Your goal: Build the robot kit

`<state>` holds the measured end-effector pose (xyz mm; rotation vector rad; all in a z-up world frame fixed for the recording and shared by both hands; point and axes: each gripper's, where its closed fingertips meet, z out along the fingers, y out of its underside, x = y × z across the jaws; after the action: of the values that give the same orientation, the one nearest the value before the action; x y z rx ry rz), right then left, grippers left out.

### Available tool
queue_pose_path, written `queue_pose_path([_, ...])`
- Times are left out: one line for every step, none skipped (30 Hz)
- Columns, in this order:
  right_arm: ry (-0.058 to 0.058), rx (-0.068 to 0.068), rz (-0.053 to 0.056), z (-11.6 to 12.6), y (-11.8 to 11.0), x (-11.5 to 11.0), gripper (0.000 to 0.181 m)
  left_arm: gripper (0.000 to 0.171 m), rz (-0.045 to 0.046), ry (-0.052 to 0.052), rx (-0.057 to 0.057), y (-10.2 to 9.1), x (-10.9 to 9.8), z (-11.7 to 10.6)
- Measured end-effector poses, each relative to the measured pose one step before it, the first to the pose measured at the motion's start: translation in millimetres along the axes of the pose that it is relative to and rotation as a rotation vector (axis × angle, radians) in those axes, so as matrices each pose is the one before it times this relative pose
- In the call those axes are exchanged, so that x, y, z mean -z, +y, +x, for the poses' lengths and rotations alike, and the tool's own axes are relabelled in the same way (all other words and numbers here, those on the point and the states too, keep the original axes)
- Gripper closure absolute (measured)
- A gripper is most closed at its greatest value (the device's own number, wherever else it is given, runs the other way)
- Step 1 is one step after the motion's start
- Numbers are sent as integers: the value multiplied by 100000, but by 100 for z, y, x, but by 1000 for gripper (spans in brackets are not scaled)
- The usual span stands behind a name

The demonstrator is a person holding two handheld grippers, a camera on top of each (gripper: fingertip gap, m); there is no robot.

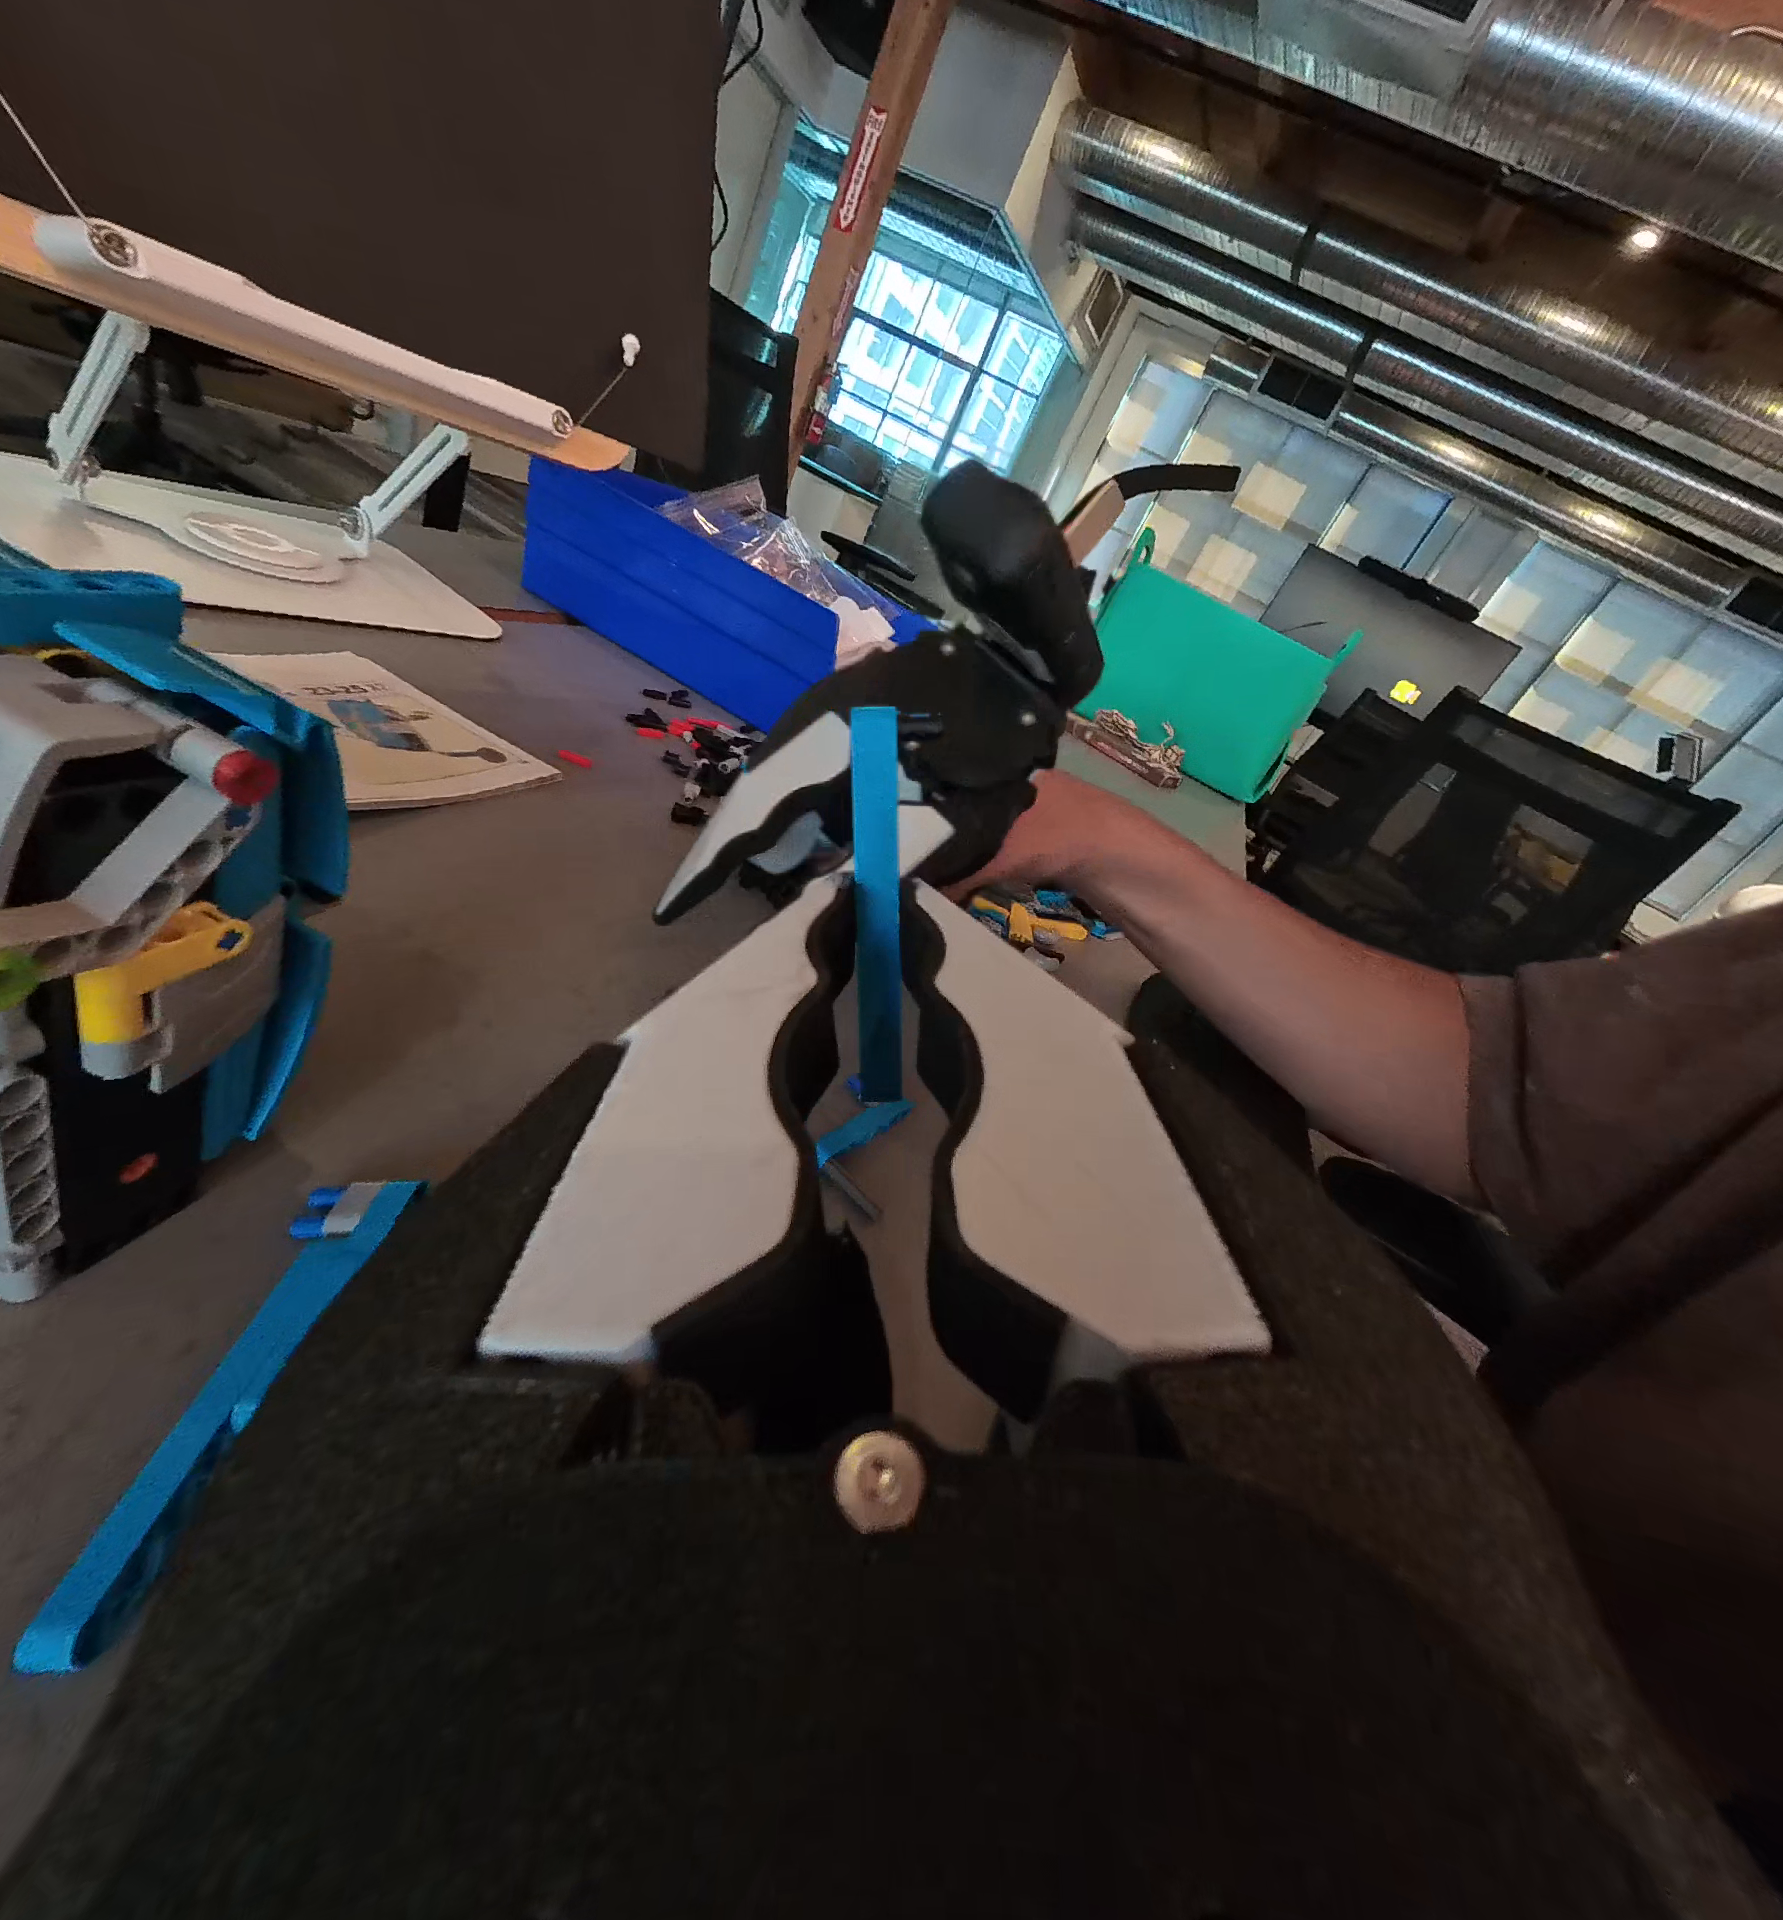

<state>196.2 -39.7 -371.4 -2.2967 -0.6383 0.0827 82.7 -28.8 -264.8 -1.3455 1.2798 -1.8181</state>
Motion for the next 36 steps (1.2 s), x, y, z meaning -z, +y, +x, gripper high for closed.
queue_pose_path([254,5763,-4383,171,203,-406,152,165,-301,96,-115,55,-21,28])
queue_pose_path([-1128,4444,-4130,18,134,-351,158,165,-13,-352,-153,-2,6,-44])
queue_pose_path([-2915,3163,-4595,-194,95,-261,166,165,-19,-263,-169,3,3,-24])
queue_pose_path([-4545,2885,-3788,-441,-165,-110,168,165,-196,-145,-94,29,-8,-26])
queue_pose_path([-4444,2753,-3162,-445,-365,19,167,165,-179,-192,-163,26,-17,-16])
queue_pose_path([-3276,2932,-4266,-291,-232,-14,166,165,-107,-160,-273,31,-7,-8])
queue_pose_path([-2787,2984,-6600,-200,182,-135,164,165,-13,0,-150,2,2,14])
queue_pose_path([-321,2993,-6507,189,278,-208,164,165,138,-3,6,-25,16,-10])
queue_pose_path([-1282,2669,-5007,53,181,-212,164,165,283,-55,76,-41,42,-23])
queue_pose_path([-1671,1714,-3220,21,-4,-189,164,165,295,-39,157,-49,57,-28])
queue_pose_path([-952,1261,-2678,129,23,-157,164,165,361,-119,192,-62,66,-42])
queue_pose_path([-1086,1114,-2695,76,107,-133,164,165,508,-158,134,-82,96,-46])
queue_pose_path([-1267,328,-702,29,-179,-16,164,165,392,-24,48,-81,100,-17])
queue_pose_path([-1978,-170,-1645,-96,14,-74,166,165,212,-72,-9,-48,103,-35])
queue_pose_path([-2342,-545,-1589,-180,31,-34,169,165,200,-110,-47,-50,78,-29])
queue_pose_path([-2483,274,-1177,-291,-12,-50,174,165,106,-88,-52,-24,72,-26])
queue_pose_path([-122,276,-1128,4,-10,-13,175,165,172,-197,10,-36,49,-43])
queue_pose_path([-384,-856,-871,1,16,-11,176,165,421,-323,71,-76,66,-64])
queue_pose_path([-577,-1536,-234,5,21,6,176,165,489,-544,76,-82,58,-86])
queue_pose_path([99,-839,1128,10,-19,8,176,165,609,-1331,-130,-105,88,-194])
queue_pose_path([752,-896,3435,13,-158,68,176,165,960,-2508,-534,-169,132,-358])
queue_pose_path([-424,-2451,9101,-261,-933,389,177,165,1139,-3648,-923,-185,177,-514])
queue_pose_path([-2453,-3780,15444,-707,-1949,858,177,165,1095,-4416,-1125,-180,187,-612])
queue_pose_path([-2616,-3734,19270,-935,-2674,1031,176,165,1096,-4575,-1298,-188,163,-619])
queue_pose_path([-1087,-3398,21614,-863,-3087,924,176,165,778,-3673,-1579,-136,110,-453])
queue_pose_path([-1141,-4757,21758,-836,-2984,607,176,165,488,-2150,-1976,-84,39,-140])
queue_pose_path([-4584,-6950,17707,-1183,-2177,99,177,165,512,-1181,-2587,-94,15,88])
queue_pose_path([-3156,-6724,12373,-823,-1248,-272,177,165,310,-1056,-3244,-67,-9,177])
queue_pose_path([1307,-5804,10598,-38,-840,-304,176,165,763,-872,-3646,-147,37,255])
queue_pose_path([-76,-6478,6408,-24,-200,-367,176,165,1374,-735,-3775,-263,108,296])
queue_pose_path([-760,-5114,1672,-46,280,-356,177,165,776,-1617,-3579,-170,131,118])
queue_pose_path([-107,-1388,1724,-116,-12,-103,178,165,291,-1248,-2575,-93,105,50])
queue_pose_path([-753,460,486,-262,-74,49,178,165,110,-206,-1143,-42,60,112])
queue_pose_path([-1125,698,-224,-285,17,83,176,165,-525,9,-620,97,-28,83])
queue_pose_path([1145,902,-1582,82,281,13,176,165,-847,-287,-530,143,-62,-26])
queue_pose_path([676,1306,320,15,70,25,177,165,-169,-495,-113,25,-18,-78])
